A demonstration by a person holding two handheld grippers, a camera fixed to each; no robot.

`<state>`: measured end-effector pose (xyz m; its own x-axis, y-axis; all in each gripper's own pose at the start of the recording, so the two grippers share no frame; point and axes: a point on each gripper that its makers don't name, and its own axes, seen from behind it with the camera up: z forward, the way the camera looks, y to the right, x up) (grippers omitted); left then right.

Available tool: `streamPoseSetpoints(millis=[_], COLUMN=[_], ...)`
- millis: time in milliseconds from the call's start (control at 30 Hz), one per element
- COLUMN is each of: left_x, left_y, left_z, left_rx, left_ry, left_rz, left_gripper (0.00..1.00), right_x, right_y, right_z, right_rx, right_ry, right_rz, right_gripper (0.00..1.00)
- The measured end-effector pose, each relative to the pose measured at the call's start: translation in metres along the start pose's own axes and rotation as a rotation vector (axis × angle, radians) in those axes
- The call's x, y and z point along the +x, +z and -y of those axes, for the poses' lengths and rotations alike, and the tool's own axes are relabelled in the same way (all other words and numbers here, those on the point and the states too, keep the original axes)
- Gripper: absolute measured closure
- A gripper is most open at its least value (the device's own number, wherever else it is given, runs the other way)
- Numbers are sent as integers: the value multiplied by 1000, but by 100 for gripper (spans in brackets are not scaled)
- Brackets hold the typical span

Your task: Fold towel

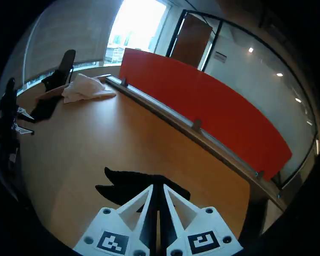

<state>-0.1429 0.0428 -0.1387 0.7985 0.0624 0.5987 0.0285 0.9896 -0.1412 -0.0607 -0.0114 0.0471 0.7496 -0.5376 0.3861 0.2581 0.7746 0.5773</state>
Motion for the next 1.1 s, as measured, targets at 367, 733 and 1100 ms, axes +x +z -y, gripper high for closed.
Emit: streamPoseSetpoints(millis=[367, 733, 1100], left_x=[1, 2, 4], left_y=[2, 6, 7], left_z=[-4, -10, -14], left_rx=[7, 9, 11], left_ry=[4, 14, 22], left_rz=[11, 21, 26], left_gripper=[9, 9, 9], right_x=[-20, -42, -61], right_y=[-13, -21, -29], right_z=[-48, -95, -131], right_rx=[-29, -72, -104], right_ry=[32, 32, 38], right_rz=[38, 93, 137], right_gripper=[99, 99, 99])
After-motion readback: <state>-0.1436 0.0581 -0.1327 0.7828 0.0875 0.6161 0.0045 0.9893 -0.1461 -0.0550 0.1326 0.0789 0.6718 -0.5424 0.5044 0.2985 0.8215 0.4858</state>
